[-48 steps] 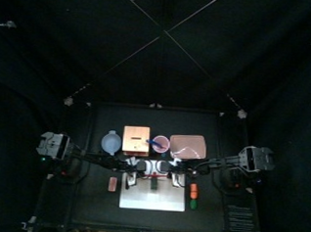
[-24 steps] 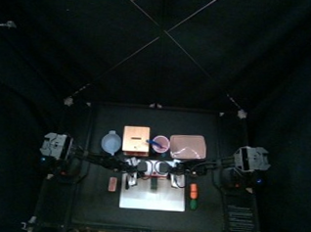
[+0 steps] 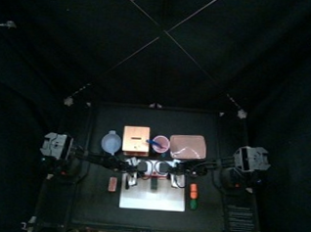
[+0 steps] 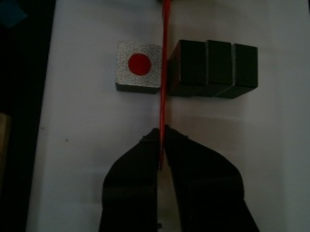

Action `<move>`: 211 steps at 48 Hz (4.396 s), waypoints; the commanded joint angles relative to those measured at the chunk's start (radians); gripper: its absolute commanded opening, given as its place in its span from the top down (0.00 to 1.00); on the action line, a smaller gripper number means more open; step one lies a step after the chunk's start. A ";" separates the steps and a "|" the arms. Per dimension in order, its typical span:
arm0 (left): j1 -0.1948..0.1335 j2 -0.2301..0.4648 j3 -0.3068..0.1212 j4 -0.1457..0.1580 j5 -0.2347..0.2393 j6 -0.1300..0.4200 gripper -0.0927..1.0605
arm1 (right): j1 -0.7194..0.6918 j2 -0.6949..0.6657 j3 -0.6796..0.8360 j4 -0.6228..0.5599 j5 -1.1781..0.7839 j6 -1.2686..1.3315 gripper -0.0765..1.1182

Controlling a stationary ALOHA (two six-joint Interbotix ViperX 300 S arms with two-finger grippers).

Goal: Cut the sushi into 4 pieces with the knife
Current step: Cut the sushi into 4 pieces

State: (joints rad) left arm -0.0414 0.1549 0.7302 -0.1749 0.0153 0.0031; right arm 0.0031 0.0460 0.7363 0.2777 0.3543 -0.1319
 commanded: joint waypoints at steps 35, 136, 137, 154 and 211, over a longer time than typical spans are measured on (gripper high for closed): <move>0.112 -0.005 -0.003 0.101 0.006 0.002 0.52 | -0.101 0.005 -0.005 -0.071 -0.003 -0.002 0.80; -0.127 -0.127 -0.043 0.054 0.181 -0.009 0.53 | 0.077 -0.169 -0.067 -0.261 0.207 0.327 0.81; -0.127 -0.127 -0.044 0.052 0.181 -0.009 0.53 | 0.077 -0.169 -0.067 -0.261 0.206 0.327 0.81; -0.132 -0.107 -0.044 0.055 0.187 -0.009 0.53 | 0.081 -0.156 -0.064 -0.255 0.195 0.328 0.81; -0.126 -0.087 -0.049 0.080 0.209 -0.005 0.53 | 0.083 -0.124 -0.032 -0.258 0.169 0.325 0.81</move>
State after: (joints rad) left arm -0.1534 0.0706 0.6642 -0.0997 0.1887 -0.0046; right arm 0.0936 -0.0675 0.6934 0.0245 0.5154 0.1887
